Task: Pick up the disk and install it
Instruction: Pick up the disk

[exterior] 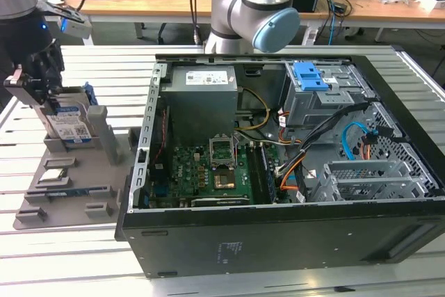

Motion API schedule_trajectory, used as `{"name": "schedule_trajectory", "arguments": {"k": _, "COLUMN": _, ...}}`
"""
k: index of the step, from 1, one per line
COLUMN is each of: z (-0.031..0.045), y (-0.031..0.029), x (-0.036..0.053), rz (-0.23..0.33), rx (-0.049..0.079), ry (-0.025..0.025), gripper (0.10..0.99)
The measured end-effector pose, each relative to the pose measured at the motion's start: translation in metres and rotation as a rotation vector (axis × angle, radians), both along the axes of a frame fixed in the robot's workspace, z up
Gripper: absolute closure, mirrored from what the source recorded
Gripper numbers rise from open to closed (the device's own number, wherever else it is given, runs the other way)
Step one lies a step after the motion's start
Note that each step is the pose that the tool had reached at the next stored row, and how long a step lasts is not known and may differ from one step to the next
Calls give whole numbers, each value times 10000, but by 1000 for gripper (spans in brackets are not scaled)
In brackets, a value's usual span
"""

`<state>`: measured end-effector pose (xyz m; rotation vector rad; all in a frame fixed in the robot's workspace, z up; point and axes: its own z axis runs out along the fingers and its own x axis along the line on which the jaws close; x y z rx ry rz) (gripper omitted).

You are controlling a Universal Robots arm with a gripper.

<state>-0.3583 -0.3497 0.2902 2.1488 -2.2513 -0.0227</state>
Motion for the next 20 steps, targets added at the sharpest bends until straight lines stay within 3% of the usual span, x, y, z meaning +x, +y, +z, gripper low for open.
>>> {"name": "schedule_trajectory", "arguments": {"k": 7, "z": -24, "y": 0, "x": 0, "rz": 17, "rx": -1, "ry": 1, "gripper": 545}}
{"name": "schedule_trajectory", "arguments": {"k": 8, "z": -26, "y": 1, "x": -1, "rz": 15, "rx": 0, "ry": -66, "gripper": 545}}
{"name": "schedule_trajectory", "arguments": {"k": 9, "z": -28, "y": 1, "x": -2, "rz": 14, "rx": 0, "ry": -202, "gripper": 545}}
{"name": "schedule_trajectory", "arguments": {"k": 10, "z": -27, "y": 0, "x": -3, "rz": 17, "rx": -1, "ry": -415, "gripper": 545}}
{"name": "schedule_trajectory", "arguments": {"k": 13, "z": -28, "y": 0, "x": -3, "rz": 18, "rx": -3, "ry": -446, "gripper": 545}}
{"name": "schedule_trajectory", "arguments": {"k": 20, "z": -34, "y": 9, "x": -48, "rz": 362, "rx": 1, "ry": -444, "gripper": 545}}
